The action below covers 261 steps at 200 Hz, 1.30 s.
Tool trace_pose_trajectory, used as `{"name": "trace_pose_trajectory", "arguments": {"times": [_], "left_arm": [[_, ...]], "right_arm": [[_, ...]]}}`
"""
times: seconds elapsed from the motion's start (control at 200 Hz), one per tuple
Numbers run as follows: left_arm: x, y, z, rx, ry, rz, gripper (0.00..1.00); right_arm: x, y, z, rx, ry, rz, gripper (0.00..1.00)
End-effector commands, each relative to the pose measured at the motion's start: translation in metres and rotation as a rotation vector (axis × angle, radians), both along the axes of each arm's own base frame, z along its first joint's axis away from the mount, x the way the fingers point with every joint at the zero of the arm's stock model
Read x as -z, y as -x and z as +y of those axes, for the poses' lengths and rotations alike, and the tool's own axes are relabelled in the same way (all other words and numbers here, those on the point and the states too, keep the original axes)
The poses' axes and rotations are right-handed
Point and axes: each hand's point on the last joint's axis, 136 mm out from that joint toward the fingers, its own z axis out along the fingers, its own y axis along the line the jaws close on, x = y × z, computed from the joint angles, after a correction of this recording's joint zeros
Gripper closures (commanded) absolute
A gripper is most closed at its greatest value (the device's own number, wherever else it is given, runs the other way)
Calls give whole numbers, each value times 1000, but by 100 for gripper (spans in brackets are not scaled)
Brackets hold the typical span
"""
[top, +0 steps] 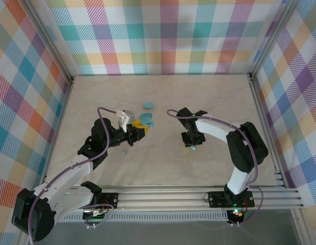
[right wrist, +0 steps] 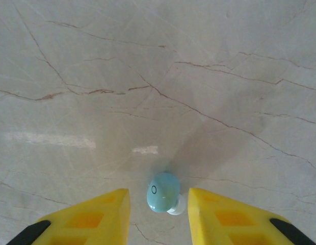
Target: Insert the wireless bluetooth earbuds into the charging case
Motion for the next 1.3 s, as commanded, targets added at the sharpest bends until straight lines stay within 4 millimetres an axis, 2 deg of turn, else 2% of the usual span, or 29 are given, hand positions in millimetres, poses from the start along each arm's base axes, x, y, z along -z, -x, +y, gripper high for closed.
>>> {"name": "trace_pose_trajectory", "arguments": {"times": [0.0, 0.58, 0.765, 1.085, 1.3], "left_arm": [[-12, -1, 0, 6, 10, -35, 100], [-17, 2, 1, 7, 11, -42, 100], [-19, 2, 1, 10, 11, -45, 100], [-19, 5, 3, 12, 9, -52, 100], [-20, 11, 3, 24, 21, -73, 100]], "right_arm": [[9, 7, -5, 17, 19, 30, 64], [22, 11, -6, 14, 32, 62, 69], [21, 10, -6, 10, 33, 58, 74], [-4, 2, 1, -14, -19, 2, 80], [-34, -2, 12, -43, -113, -55, 83]]}}
